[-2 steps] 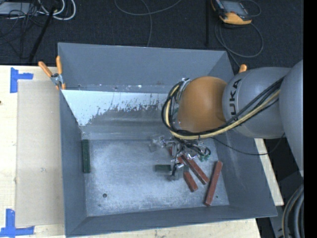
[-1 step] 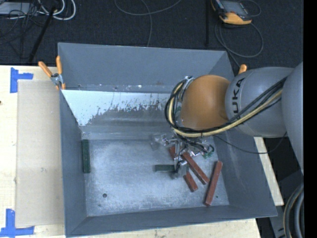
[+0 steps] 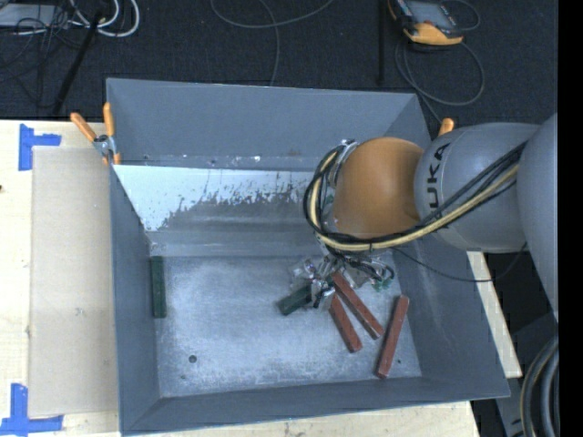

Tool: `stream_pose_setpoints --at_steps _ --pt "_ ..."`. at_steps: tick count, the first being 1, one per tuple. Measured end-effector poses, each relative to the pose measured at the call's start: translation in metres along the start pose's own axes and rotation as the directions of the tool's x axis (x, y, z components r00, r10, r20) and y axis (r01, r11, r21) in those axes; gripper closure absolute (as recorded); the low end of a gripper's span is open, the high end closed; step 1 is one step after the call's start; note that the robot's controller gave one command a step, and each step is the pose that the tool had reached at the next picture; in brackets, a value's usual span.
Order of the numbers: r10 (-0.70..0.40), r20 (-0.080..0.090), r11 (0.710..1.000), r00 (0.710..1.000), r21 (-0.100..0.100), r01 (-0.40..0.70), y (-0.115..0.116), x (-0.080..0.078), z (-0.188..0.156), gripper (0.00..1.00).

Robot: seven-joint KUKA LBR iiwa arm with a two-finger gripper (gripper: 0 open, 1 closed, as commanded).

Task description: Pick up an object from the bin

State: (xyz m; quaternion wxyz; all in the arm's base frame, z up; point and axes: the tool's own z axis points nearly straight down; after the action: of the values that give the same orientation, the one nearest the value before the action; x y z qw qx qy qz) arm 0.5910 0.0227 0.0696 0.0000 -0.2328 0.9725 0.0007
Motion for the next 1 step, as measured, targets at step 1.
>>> stream_pose_setpoints --at_steps 1 --pt "0.001 0.000 1.000 1.000 0.000 -0.001 -0.0002 0.0001 0.0001 0.00"
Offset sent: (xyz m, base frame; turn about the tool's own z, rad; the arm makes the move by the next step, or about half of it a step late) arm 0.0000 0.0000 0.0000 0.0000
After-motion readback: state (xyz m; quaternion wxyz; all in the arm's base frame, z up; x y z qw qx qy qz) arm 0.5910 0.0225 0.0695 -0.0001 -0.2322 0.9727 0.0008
